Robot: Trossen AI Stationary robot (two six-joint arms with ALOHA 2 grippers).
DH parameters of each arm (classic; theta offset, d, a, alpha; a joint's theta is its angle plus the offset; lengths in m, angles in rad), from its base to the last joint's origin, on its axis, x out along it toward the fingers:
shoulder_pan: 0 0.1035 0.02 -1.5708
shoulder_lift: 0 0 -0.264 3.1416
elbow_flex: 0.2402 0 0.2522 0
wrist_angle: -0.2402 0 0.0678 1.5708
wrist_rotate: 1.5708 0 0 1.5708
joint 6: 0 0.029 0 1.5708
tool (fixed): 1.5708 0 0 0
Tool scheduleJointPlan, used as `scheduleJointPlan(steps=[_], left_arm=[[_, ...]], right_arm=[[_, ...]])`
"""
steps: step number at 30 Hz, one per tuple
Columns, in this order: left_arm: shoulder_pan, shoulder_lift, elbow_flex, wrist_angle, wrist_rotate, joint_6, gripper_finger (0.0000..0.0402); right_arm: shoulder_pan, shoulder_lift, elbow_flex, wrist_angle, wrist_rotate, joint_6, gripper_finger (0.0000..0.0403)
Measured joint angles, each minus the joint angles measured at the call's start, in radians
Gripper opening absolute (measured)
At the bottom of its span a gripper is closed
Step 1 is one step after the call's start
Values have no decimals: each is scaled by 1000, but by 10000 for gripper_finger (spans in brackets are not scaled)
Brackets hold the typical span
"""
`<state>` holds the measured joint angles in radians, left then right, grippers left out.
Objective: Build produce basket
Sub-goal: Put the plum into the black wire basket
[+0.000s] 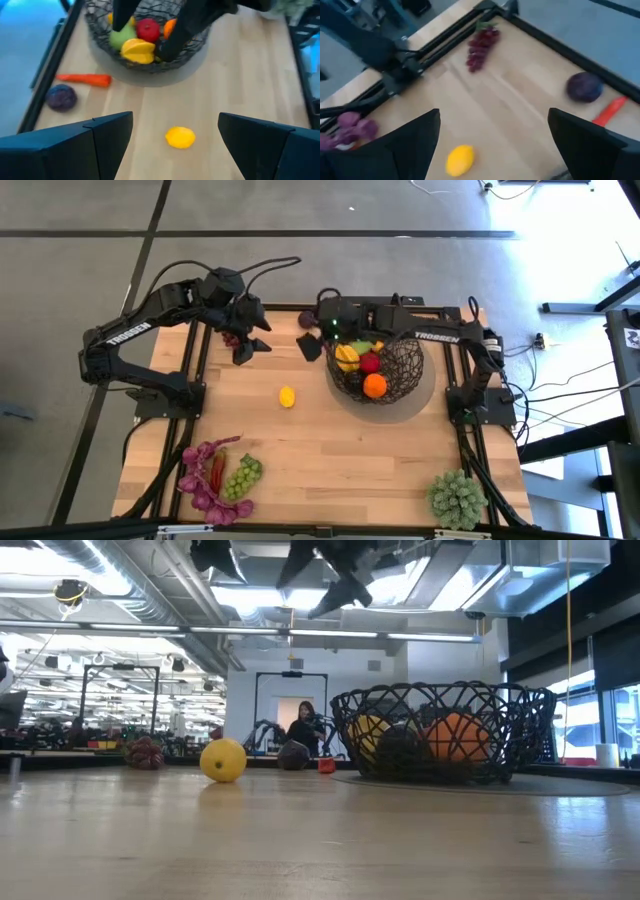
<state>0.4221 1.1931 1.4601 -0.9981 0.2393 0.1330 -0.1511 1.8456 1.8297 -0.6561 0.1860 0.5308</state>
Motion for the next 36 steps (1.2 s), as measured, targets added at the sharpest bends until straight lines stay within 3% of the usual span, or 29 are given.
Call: scheduleJointPlan(steps=[4,12,16,25,36], left_arm=[[1,0,0,2,-111,-25,283],[22,10,1,3,-449,-41,283],[48,40,0,3,-447,-101,283],[67,58,0,3,-443,-127,283],[69,58,0,1,-444,-132,283]], right_arm=[[-80,17,0,7,-32,-82,359],[-183,65,0,45,-41,-339,359],[-203,116,0,94,-38,-501,356],[-233,293,0,206,-40,-666,344],[-241,410,0,242,1,-759,344]])
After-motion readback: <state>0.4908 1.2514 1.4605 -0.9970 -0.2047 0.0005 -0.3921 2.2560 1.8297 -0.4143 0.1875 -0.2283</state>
